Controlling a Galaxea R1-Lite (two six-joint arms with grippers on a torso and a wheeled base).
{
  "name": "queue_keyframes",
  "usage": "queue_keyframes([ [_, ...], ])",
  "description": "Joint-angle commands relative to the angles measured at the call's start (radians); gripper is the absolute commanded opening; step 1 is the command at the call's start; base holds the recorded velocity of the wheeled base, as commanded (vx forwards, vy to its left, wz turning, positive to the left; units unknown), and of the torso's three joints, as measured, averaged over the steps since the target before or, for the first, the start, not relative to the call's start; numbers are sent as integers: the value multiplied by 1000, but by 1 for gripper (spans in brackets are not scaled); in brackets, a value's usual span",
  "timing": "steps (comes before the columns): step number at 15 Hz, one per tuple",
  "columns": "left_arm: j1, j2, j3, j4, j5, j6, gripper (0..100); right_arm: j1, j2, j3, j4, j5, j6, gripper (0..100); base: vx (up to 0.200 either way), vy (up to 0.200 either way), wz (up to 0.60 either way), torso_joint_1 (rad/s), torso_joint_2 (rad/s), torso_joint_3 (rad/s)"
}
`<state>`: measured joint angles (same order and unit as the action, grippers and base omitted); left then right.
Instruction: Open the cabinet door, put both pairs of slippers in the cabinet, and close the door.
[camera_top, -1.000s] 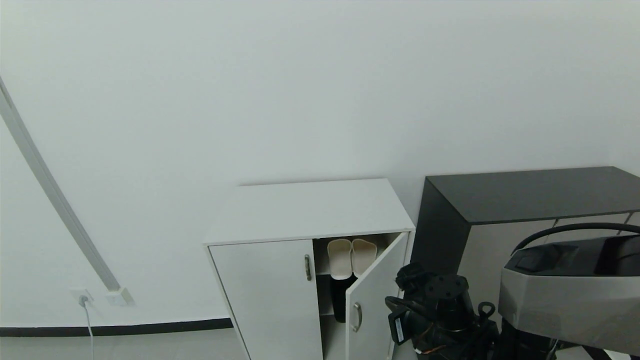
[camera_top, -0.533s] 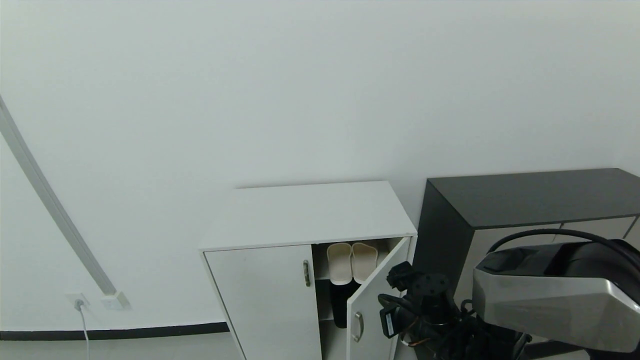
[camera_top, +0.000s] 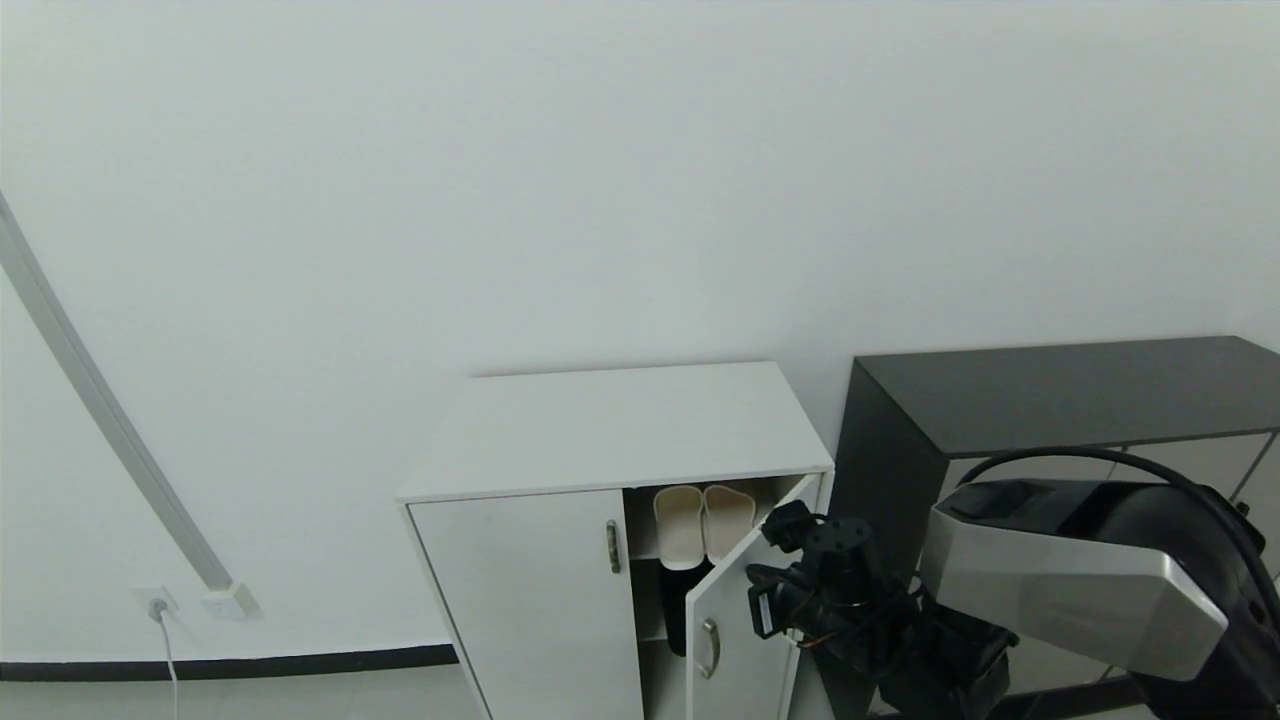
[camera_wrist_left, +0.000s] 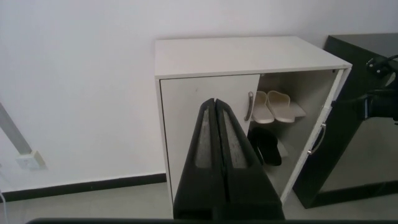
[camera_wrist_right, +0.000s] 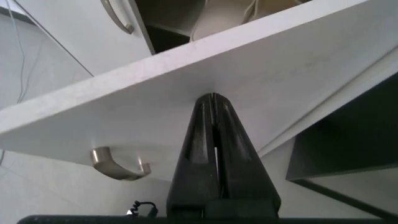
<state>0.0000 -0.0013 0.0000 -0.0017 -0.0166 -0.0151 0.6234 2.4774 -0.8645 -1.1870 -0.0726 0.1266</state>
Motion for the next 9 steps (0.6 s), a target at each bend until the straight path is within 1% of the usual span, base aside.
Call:
queue_keyframes([
  [1, -2, 1, 0, 0, 0, 0, 0, -4, 9, -48, 17, 0, 1, 0, 0, 0, 0, 0, 0, 0],
  [2, 0, 1, 0, -1, 0, 0, 0, -4, 9, -71, 37, 0, 1, 0, 0, 0, 0, 0, 0, 0],
  [5, 0, 1, 0, -1, 0, 0, 0, -13, 9, -202, 168, 0, 1, 0, 0, 0, 0, 0, 0, 0],
  [9, 0, 1, 0, 0, 0, 0, 0, -24, 14, -324, 279, 2, 1, 0, 0, 0, 0, 0, 0, 0],
])
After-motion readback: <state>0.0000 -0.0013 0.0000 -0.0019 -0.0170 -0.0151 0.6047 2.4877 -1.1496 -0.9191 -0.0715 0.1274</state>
